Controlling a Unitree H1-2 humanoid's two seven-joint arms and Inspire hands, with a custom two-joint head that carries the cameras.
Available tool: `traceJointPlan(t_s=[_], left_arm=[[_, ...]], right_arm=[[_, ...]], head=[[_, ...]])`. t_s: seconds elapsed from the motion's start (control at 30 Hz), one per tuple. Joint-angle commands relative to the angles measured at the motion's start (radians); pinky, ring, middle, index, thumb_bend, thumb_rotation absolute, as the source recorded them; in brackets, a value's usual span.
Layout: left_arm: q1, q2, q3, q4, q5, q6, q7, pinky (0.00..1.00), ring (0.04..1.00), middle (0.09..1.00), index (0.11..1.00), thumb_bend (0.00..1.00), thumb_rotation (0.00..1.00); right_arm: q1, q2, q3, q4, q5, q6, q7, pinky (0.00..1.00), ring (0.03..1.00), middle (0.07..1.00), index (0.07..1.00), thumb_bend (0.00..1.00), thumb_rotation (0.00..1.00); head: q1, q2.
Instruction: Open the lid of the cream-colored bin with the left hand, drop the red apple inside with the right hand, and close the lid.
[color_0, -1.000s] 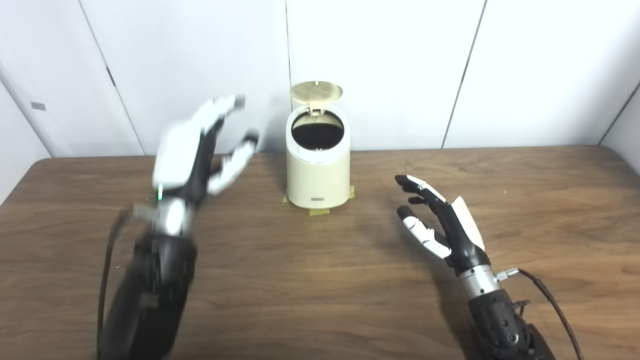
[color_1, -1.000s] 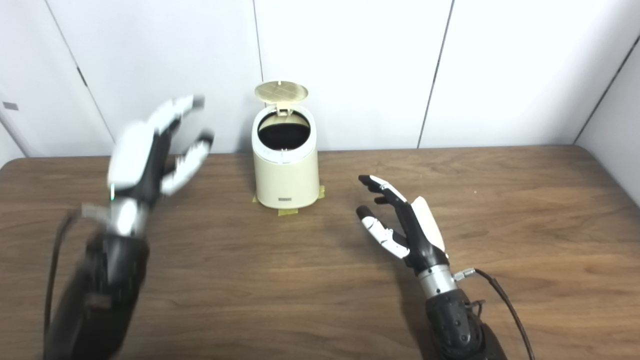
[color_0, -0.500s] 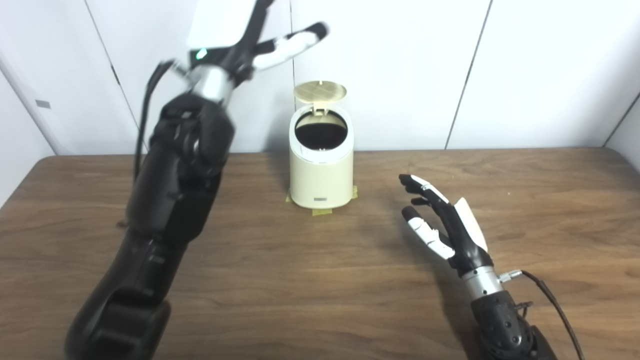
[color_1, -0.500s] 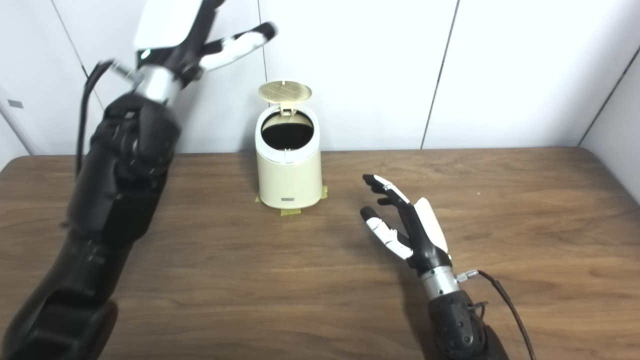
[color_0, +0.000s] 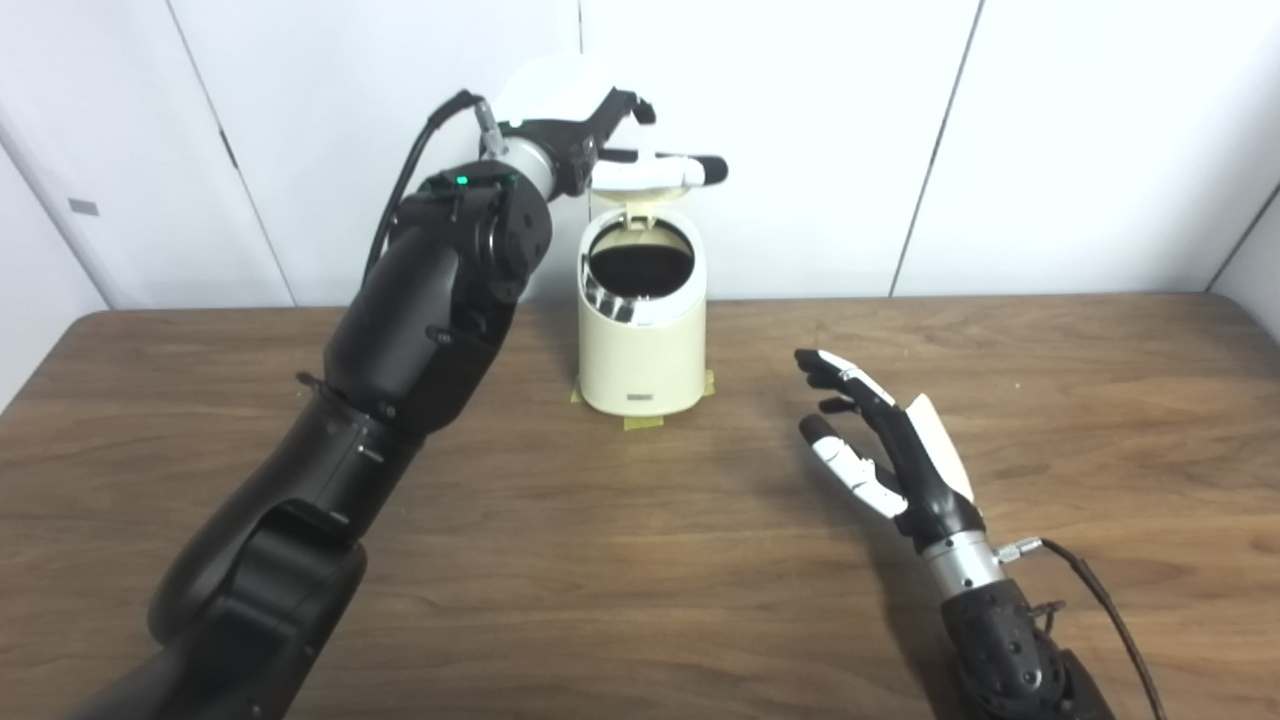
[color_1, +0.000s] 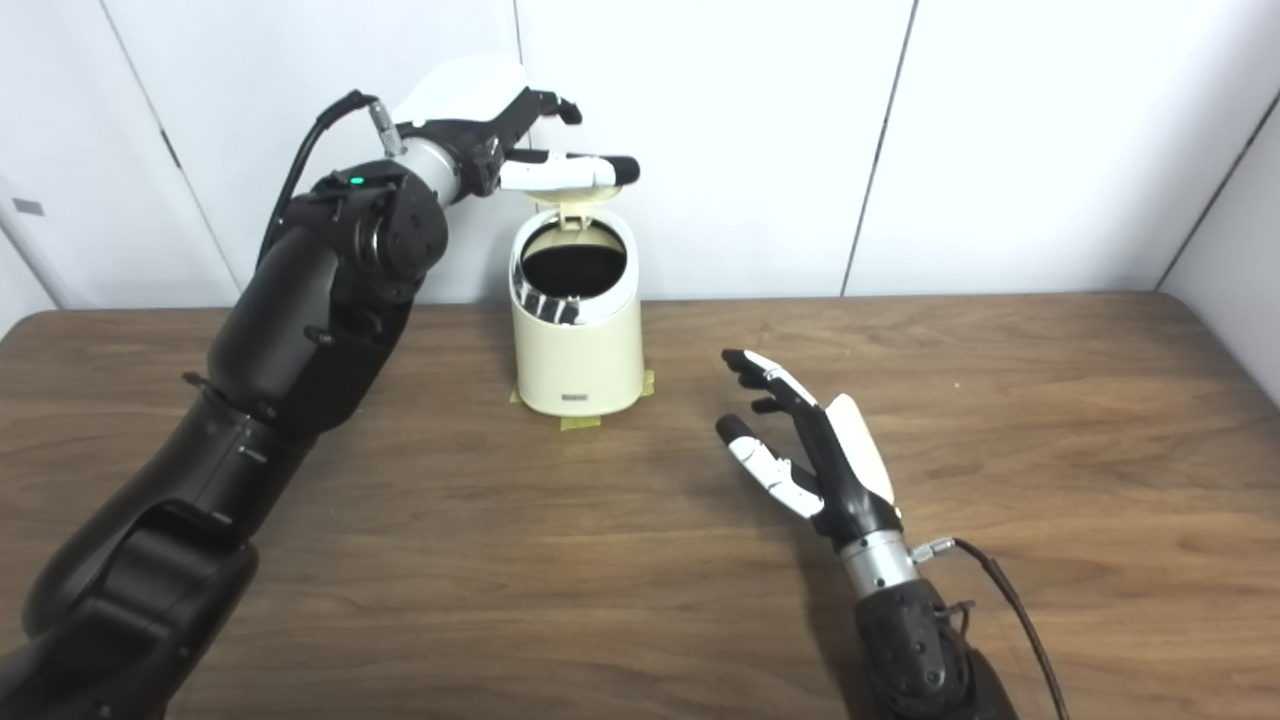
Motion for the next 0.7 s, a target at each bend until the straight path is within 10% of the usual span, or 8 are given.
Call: traceJointPlan(t_s=[0.0,0.47,0.57,0.67], left_arm=[[-0.055,0.001,0.005,0.0,0.006,-0.008,0.052,1.0,0.996,0.914,0.826,0.9,1.0],[-0.05,0.001,-0.011,0.033,0.0,-0.006,0.07,1.0,1.0,0.97,0.851,0.94,1.0],[-0.037,0.006,-0.021,0.015,0.003,-0.012,0.069,0.67,0.82,0.824,0.839,0.94,1.0],[-0.021,0.017,-0.05,-0.005,0.036,-0.021,0.079,0.95,0.954,0.934,0.839,0.95,1.0]], right_arm=[[-0.007,0.003,-0.004,-0.013,0.004,-0.006,-0.003,0.71,0.81,0.832,0.832,0.33,0.88],[-0.006,0.017,-0.003,-0.021,-0.002,0.014,0.003,0.71,0.802,0.825,0.83,0.35,0.87],[-0.005,0.017,-0.003,-0.025,-0.001,0.017,0.006,0.71,0.803,0.825,0.829,0.36,0.87],[-0.005,0.017,-0.003,-0.026,0.0,0.019,0.007,0.71,0.801,0.822,0.827,0.36,0.87]], head=[[0.001,0.001],[-0.002,-0.007],[-0.004,-0.006],[-0.004,-0.005]])
